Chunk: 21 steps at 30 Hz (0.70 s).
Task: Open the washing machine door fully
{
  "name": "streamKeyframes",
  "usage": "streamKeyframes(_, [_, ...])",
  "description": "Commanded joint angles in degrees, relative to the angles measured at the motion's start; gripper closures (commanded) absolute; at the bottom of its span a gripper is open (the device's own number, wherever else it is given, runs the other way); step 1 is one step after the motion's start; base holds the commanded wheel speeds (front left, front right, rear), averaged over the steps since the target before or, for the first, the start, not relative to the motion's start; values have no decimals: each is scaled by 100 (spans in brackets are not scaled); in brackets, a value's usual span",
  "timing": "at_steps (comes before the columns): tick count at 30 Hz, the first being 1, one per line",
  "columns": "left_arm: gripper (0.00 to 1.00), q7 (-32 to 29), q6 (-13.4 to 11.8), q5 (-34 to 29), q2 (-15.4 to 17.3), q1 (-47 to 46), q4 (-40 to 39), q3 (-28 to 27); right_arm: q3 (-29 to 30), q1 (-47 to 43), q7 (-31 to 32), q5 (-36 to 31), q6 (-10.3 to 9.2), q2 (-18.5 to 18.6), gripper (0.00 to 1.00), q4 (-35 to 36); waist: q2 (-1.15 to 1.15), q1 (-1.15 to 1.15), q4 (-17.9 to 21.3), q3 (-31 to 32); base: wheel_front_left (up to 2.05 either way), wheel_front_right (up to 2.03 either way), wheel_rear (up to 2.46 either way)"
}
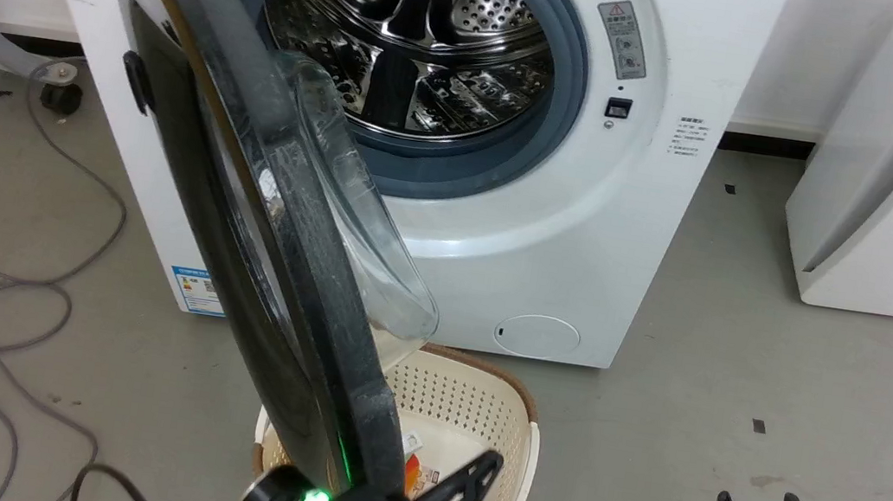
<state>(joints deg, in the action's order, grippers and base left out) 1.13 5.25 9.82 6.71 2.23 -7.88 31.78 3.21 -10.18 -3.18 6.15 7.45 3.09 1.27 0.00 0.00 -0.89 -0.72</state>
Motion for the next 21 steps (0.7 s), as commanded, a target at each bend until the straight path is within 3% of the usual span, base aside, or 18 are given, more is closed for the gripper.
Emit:
streamKeyframes(1, [100,59,-68,-42,-39,-206,190,-79,-26,47,-8,60,3,-21,0,-28,0,0,31,-40,0,0,0])
streamKeyframes(9, [100,186,-383,26,-146,-536,842,-357,-39,54,-19,86,3,-21,0,-131,0,0,92,-51,0,0,0])
streamKeyframes(21, [100,200,-683,120,-144,-325,831,-465,-56,50,-35,132,3,-22,0,-242,0,0,-2,-9,0,0,0])
